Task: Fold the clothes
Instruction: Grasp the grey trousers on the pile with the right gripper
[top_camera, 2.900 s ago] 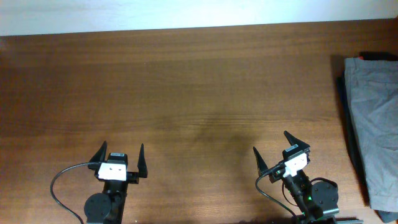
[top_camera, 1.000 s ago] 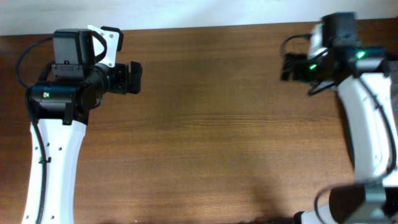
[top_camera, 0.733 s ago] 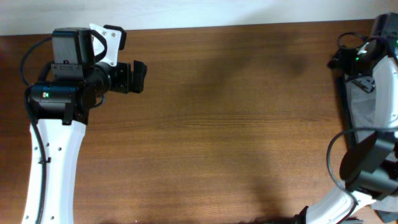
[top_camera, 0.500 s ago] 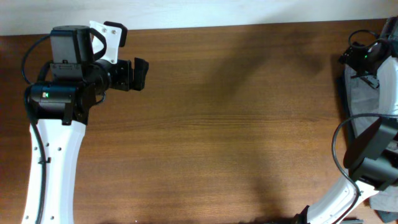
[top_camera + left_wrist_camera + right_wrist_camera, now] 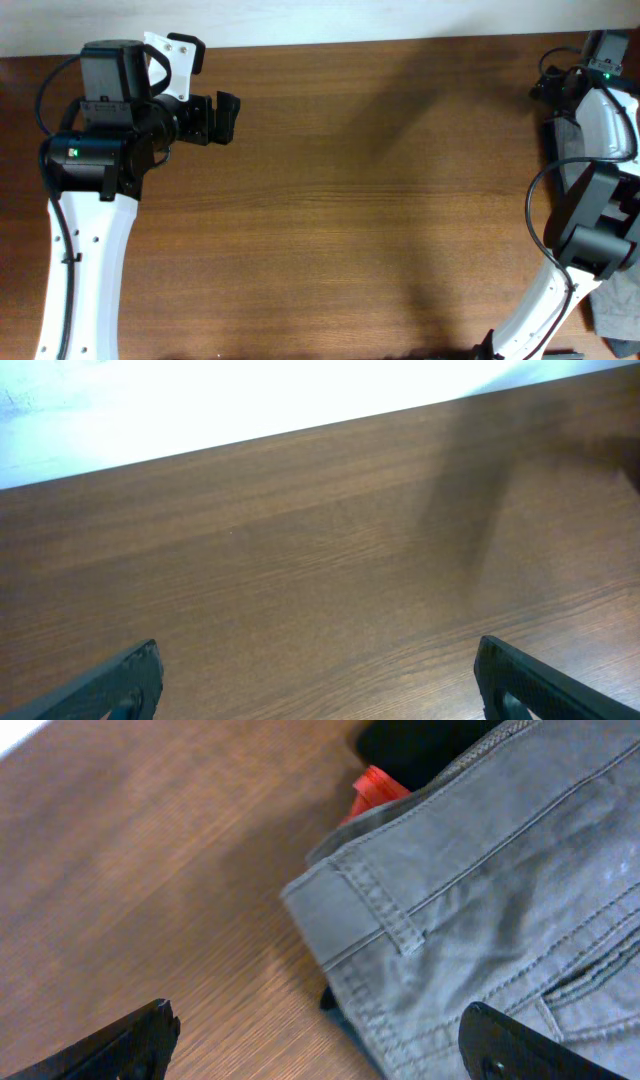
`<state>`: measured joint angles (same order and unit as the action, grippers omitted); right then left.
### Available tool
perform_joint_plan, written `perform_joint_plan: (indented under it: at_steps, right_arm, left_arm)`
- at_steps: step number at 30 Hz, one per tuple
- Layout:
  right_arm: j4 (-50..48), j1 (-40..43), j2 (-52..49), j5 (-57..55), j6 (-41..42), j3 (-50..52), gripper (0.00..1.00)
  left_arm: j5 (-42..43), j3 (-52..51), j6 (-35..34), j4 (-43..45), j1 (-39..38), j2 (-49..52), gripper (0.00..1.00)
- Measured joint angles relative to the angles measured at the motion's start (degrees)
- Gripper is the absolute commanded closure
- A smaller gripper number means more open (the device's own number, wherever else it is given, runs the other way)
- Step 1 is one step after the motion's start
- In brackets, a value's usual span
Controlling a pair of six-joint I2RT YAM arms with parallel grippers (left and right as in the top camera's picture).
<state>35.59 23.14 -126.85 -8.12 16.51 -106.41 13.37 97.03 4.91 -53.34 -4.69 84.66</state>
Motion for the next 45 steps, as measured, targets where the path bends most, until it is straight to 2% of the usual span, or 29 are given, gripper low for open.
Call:
perform_joint_plan:
  at_steps: [6,9,13,19,24,35,41,42,45]
  right_arm:
    - [-0.6,0.0,-4.4,-3.7,-0.2,0.0,0.08]
    - [-0.5,0.0,-5.3,-5.1,-0.3,0.0,0.22]
    - [0.2,0.0,-5.6,-8.2,-0.3,-0.1,0.54]
    - [3.3,0.7,-5.5,-10.0,-0.4,-1.3,0.7]
    - [8.0,3.6,-5.5,-9.9,-0.3,-4.9,0.78]
    - [10.9,11.5,-5.5,1.0,-4.9,-7.8,0.77]
    - [10.8,11.2,-5.5,7.5,-7.9,-7.8,0.63]
    - [10.7,11.0,-5.5,8.6,-8.7,-7.8,0.58]
    - [10.7,9.5,-5.5,11.2,-9.7,-7.8,0.34]
  left_arm:
    - [0.5,0.0,0.0,0.1,-0.2,0.0,0.01]
    - [0.9,0.0,0.0,0.7,-0.3,0.0,0.01]
    - [1.0,0.0,0.0,1.0,-0.3,0.0,0.01]
    - [1.0,0.0,0.0,1.5,-0.3,0.0,0.01]
    - [1.1,0.0,0.0,1.5,-0.3,0.0,0.01]
    - [1.3,0.0,0.0,1.5,-0.3,0.0,0.01]
    - [1.4,0.0,0.0,1.2,-0.3,0.7,0.01]
    - [1.5,0.0,0.0,1.1,-0.3,0.8,0.01]
    - [1.5,0.0,0.0,1.0,-0.3,1.0,0.01]
